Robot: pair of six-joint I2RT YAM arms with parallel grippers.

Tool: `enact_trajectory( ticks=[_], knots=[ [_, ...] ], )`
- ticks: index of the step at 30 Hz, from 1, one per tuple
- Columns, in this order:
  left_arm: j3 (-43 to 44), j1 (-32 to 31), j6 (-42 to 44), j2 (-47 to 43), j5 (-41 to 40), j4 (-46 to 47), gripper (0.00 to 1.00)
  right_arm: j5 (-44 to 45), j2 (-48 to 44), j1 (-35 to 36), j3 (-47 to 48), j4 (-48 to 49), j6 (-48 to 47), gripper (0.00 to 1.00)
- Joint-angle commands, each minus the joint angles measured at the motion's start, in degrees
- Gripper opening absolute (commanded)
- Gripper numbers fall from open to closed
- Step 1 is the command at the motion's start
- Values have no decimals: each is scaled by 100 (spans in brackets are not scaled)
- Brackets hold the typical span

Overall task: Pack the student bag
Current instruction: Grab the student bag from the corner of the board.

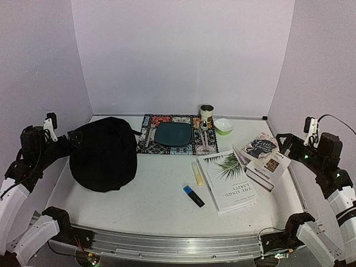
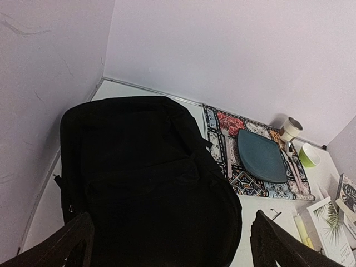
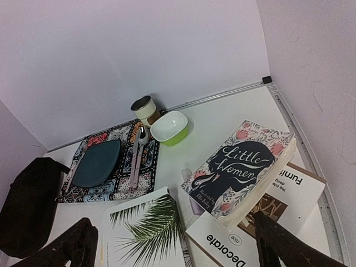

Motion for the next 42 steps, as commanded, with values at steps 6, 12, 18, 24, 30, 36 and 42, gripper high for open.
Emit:
enact_trajectory(
  ticks=[6,12,18,24,30,36,42],
  knots=[
    [351,-9,-653,1504,434,-166,99,-501,318,-21,252,200,34,98],
    [441,-2,-1564,2049,-670,-625,90,-813,474,-23,273,273,83,98],
    [329,194,-2247,2554,-1393,-851,83,-1063,454,-23,100,355,190,98],
    [525,234,-2413,2747,-2023,-1230,89,-1287,458,-24,78,360,192,98],
    [357,245,-2505,3182,-1722,-1117,87,-1513,527,-20,-8,520,221,98],
    [260,250,-2515,3495,-1029,-851,71,-1759,659,16,-145,842,372,98],
    [109,245,-2691,3120,-311,-774,24,-1803,879,337,-190,1147,569,98]
  ],
)
